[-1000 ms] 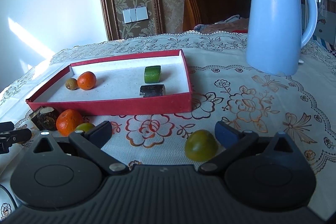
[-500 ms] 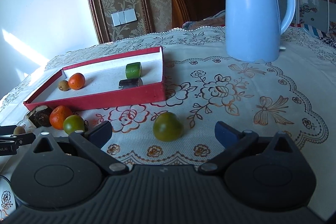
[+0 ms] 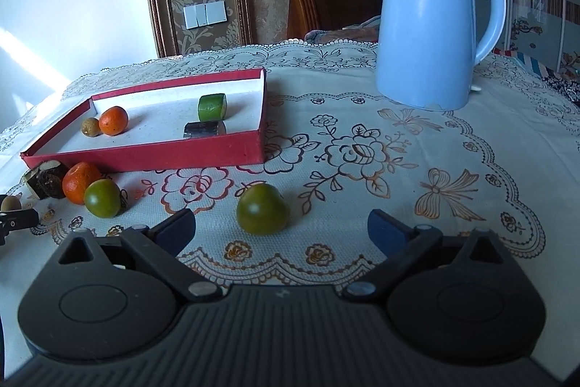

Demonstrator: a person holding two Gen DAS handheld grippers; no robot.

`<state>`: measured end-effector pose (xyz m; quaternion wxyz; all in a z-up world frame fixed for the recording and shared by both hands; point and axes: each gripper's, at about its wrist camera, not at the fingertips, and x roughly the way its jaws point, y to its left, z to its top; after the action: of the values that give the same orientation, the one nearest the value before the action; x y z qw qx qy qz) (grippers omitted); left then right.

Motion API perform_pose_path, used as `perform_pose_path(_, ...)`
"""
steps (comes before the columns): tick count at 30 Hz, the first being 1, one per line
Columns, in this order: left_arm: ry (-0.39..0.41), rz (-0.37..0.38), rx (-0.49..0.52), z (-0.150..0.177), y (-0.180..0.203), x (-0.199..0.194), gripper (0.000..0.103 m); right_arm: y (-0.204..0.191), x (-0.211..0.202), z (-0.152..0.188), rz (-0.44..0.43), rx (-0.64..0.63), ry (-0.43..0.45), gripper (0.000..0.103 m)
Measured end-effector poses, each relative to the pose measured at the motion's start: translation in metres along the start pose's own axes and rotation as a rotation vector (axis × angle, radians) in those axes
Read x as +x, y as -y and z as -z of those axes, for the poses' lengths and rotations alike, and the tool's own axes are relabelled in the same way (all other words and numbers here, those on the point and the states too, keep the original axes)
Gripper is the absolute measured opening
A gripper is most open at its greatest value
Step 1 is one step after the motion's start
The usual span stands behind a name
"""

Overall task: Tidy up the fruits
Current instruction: 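Move the left tool to the pale brown round fruit while the right tool approaches the green tomato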

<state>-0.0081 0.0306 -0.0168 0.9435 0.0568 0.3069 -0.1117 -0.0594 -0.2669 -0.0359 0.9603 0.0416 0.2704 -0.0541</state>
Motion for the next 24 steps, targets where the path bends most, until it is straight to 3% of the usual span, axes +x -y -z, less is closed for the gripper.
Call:
perform_pose_path(10,-0.007,0.006,-0.014,0.000,-0.002,0.001,0.077,-0.006,0.016,-0.009,0.008,-0.024,-0.028,0.097)
perform_pose_path(18,-0.011,0.003,-0.014,-0.001,-0.001,0.002,0.077,-0.011,0.028,-0.011,-0.007,-0.036,-0.069,0.086)
perform_pose_path(24,-0.011,0.003,-0.013,-0.001,-0.001,0.002,0.078,-0.012,0.031,-0.011,-0.011,-0.038,-0.082,0.086)
